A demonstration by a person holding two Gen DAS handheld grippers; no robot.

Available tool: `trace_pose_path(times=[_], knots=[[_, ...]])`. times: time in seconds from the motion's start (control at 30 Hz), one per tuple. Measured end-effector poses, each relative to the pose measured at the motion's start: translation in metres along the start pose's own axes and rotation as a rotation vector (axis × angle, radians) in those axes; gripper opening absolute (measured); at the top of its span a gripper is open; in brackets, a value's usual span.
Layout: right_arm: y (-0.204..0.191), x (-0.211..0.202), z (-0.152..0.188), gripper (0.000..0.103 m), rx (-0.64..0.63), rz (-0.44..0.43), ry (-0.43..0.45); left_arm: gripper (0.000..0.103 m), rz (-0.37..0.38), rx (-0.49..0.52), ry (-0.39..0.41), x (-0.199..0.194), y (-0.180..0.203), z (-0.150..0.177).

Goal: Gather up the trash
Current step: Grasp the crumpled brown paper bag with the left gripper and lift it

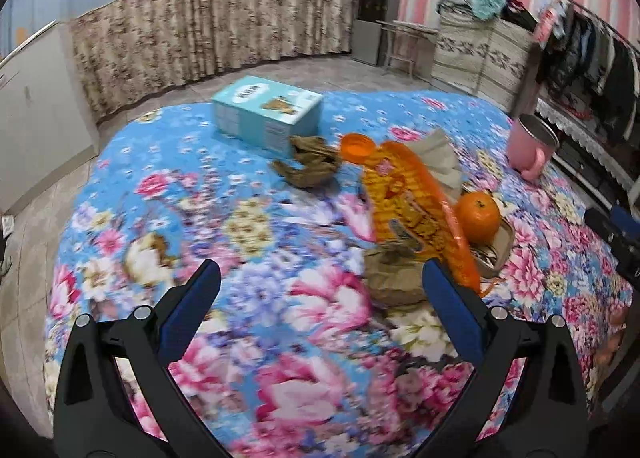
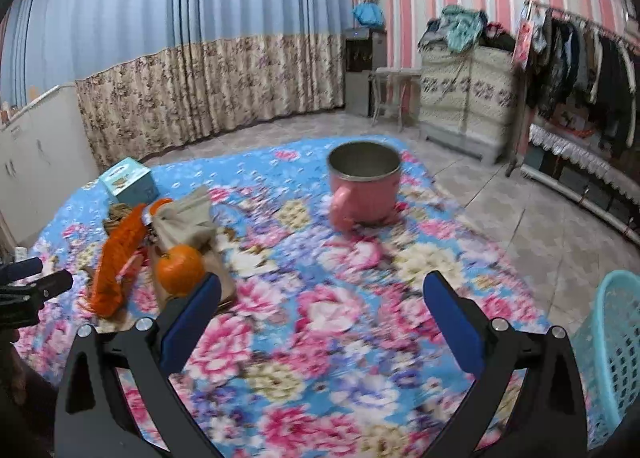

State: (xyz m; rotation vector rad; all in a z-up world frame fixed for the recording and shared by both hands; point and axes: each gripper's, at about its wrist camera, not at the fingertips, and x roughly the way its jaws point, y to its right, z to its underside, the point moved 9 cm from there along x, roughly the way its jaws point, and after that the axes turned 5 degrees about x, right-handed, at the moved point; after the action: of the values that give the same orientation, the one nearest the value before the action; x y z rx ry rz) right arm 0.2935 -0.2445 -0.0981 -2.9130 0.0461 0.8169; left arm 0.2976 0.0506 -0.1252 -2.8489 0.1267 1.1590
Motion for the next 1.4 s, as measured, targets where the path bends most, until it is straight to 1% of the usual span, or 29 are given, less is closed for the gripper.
trace_pose_path(times=[0.03, 0.13, 0.17, 0.23, 0.27, 0.3, 0.37, 0.43, 0.47, 0.5, 0.63, 0.67, 0.87, 0.97, 1.07, 1.13, 1.23, 1.4], knots=[[0.002, -0.001, -0.002, 0.099, 0.002, 0.004, 0.011, 0.097, 0.005, 0.011, -0.005, 0.003, 0.005, 0.000], [0.010, 0.006, 0.001, 0.099, 0.019, 0.021, -0.048, 0.097, 0.045, 0.016, -0.033, 0.010, 0.017, 0.002], [0.013, 0.009, 0.004, 0.099, 0.019, 0.041, -0.071, 0.097, 0.061, 0.010, -0.043, 0.013, 0.021, 0.002], [0.016, 0.014, 0.008, 0.099, 0.015, 0.057, -0.092, 0.093, 0.081, 0.008, -0.061, 0.017, 0.026, 0.004], [0.015, 0.016, 0.010, 0.099, 0.015, 0.051, -0.101, 0.086, 0.091, 0.019, -0.082, 0.022, 0.030, 0.005], [0.015, 0.018, 0.011, 0.099, 0.016, 0.045, -0.108, 0.075, 0.100, 0.027, -0.101, 0.025, 0.032, 0.007], [0.013, 0.019, 0.013, 0.099, 0.015, 0.039, -0.110, 0.064, 0.135, 0.036, -0.128, 0.030, 0.039, 0.010], [0.011, 0.017, 0.014, 0.099, 0.011, 0.034, -0.101, 0.055, 0.158, 0.044, -0.123, 0.029, 0.043, 0.011], [0.010, 0.017, 0.015, 0.099, 0.012, 0.032, -0.099, 0.045, 0.169, 0.049, -0.116, 0.028, 0.045, 0.010], [0.009, 0.017, 0.016, 0.099, 0.013, 0.026, -0.098, 0.044, 0.176, 0.058, -0.106, 0.026, 0.048, 0.009], [0.004, 0.017, 0.021, 0.099, 0.000, 0.012, -0.109, 0.044, 0.151, 0.071, -0.074, 0.017, 0.045, 0.006], [0.003, 0.016, 0.022, 0.099, -0.005, 0.011, -0.109, 0.044, 0.135, 0.075, -0.062, 0.012, 0.041, 0.005], [-0.010, 0.018, 0.027, 0.099, 0.028, -0.034, -0.137, 0.044, 0.047, 0.053, -0.006, -0.004, 0.003, -0.004], [-0.025, 0.020, 0.030, 0.099, 0.003, -0.056, -0.148, 0.044, 0.015, 0.005, -0.020, -0.001, -0.020, -0.004], [-0.038, 0.017, 0.032, 0.099, -0.027, -0.064, -0.147, 0.044, 0.006, -0.034, -0.023, 0.001, -0.034, -0.004], [-0.044, 0.016, 0.033, 0.099, -0.041, -0.067, -0.143, 0.044, -0.002, -0.031, -0.030, 0.001, -0.038, -0.003], [-0.046, 0.016, 0.036, 0.099, -0.071, -0.045, -0.143, 0.044, -0.007, -0.022, -0.037, 0.003, -0.038, -0.002], [-0.038, 0.018, 0.038, 0.099, -0.033, -0.056, -0.159, 0.044, 0.008, -0.017, 0.013, -0.011, -0.035, -0.008]])
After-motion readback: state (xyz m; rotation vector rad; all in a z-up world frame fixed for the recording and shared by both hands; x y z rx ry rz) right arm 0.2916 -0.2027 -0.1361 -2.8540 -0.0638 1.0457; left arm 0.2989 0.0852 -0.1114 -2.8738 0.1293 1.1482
